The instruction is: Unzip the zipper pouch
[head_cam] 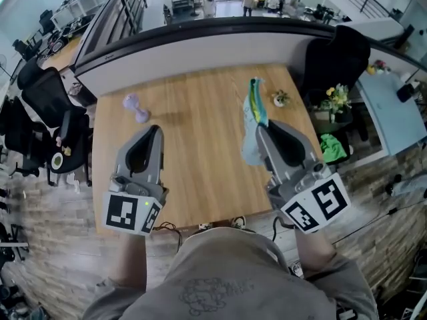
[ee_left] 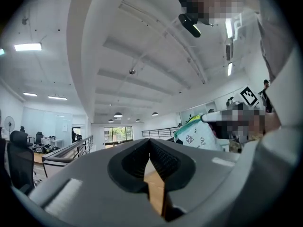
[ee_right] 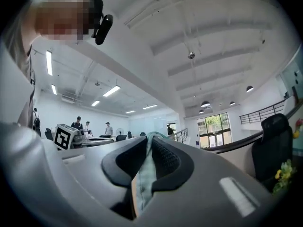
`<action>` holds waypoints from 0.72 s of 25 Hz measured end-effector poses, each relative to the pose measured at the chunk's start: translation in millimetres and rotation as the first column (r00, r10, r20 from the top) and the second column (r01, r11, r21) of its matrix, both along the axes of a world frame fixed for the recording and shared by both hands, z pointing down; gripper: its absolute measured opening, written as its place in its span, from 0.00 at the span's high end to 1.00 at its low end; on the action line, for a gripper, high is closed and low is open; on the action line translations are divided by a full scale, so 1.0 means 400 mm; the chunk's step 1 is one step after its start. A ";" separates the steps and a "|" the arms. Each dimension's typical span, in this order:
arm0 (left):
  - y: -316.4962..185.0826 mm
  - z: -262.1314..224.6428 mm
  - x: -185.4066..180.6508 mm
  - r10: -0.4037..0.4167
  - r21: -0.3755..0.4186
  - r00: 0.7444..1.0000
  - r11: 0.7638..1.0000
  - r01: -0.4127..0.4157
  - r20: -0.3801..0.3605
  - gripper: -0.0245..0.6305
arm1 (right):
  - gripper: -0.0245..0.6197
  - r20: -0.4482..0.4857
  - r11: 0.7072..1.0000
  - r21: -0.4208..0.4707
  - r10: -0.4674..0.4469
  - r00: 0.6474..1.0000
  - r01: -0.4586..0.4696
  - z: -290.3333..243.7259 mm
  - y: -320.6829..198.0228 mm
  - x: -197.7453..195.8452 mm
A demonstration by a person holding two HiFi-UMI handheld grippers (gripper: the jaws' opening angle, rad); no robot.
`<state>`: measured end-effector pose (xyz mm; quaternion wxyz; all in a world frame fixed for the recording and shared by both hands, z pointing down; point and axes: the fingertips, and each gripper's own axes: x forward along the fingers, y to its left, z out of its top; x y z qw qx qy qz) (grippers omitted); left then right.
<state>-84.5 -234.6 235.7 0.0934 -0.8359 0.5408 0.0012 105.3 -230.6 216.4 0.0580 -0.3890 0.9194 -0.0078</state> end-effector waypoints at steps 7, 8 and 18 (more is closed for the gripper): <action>0.013 0.069 0.011 -0.024 -0.059 0.998 0.998 0.027 0.051 0.96 | 0.89 -0.149 0.996 0.050 0.078 0.986 -0.071 0.060 0.013 -0.014; 0.016 0.080 0.011 -0.027 -0.069 0.998 0.997 0.031 0.057 0.96 | 0.89 -0.167 0.996 0.052 0.086 0.982 -0.078 0.072 0.016 -0.015; 0.043 0.200 0.025 -0.038 -0.188 0.997 0.981 0.050 0.067 0.96 | 0.89 -0.198 0.991 -0.111 0.058 0.978 -0.082 0.233 0.041 -0.016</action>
